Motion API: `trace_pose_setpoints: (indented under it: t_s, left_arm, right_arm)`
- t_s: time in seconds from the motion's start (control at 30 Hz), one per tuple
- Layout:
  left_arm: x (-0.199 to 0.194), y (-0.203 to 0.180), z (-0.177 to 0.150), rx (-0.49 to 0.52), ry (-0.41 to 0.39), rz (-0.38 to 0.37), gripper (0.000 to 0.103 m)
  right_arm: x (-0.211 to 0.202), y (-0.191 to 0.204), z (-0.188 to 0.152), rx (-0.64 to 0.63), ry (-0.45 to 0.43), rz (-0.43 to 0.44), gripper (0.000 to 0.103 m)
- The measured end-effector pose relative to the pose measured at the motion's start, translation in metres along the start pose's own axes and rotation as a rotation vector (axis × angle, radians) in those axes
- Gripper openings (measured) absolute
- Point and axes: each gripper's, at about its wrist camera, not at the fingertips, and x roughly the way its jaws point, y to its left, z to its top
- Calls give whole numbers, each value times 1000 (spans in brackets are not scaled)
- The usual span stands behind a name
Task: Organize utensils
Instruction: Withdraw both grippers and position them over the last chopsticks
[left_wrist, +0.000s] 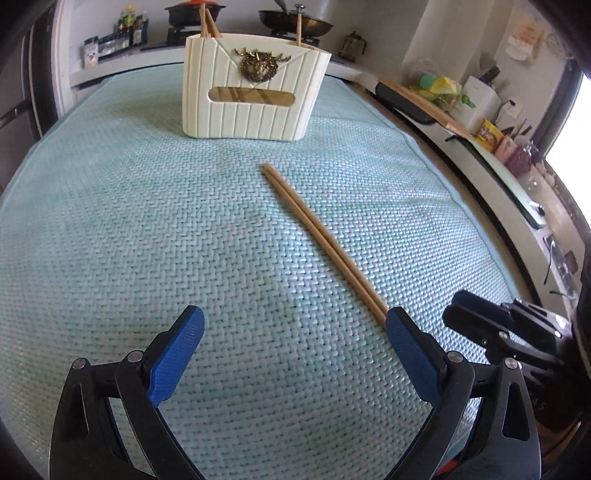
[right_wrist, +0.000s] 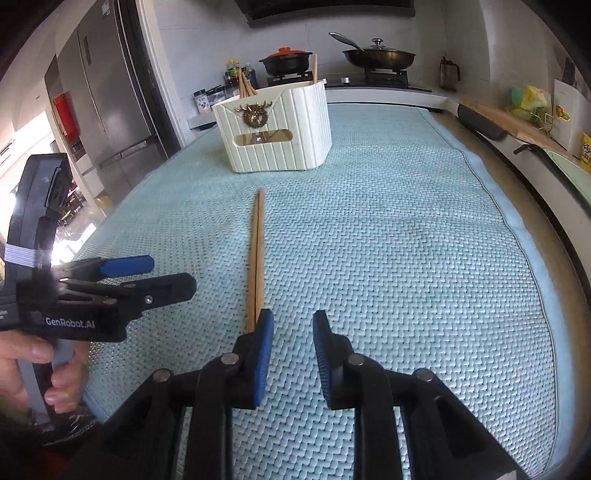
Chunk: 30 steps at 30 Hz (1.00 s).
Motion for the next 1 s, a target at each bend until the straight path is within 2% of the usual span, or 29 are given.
trace_pose_setpoints:
  t_s: [0.27, 0.6, 1.0]
  left_arm:
    - [24, -13, 2, 0, 10, 73, 99]
    - [35, -26, 4, 71, 8, 181, 99]
    - [48, -15, 25, 9, 21, 234, 103]
  right_arm:
    - [0, -7, -2, 29, -22, -18, 23]
    - [-2, -7, -3, 23, -25, -25, 23]
    - [9, 3, -1, -8, 4, -9, 23]
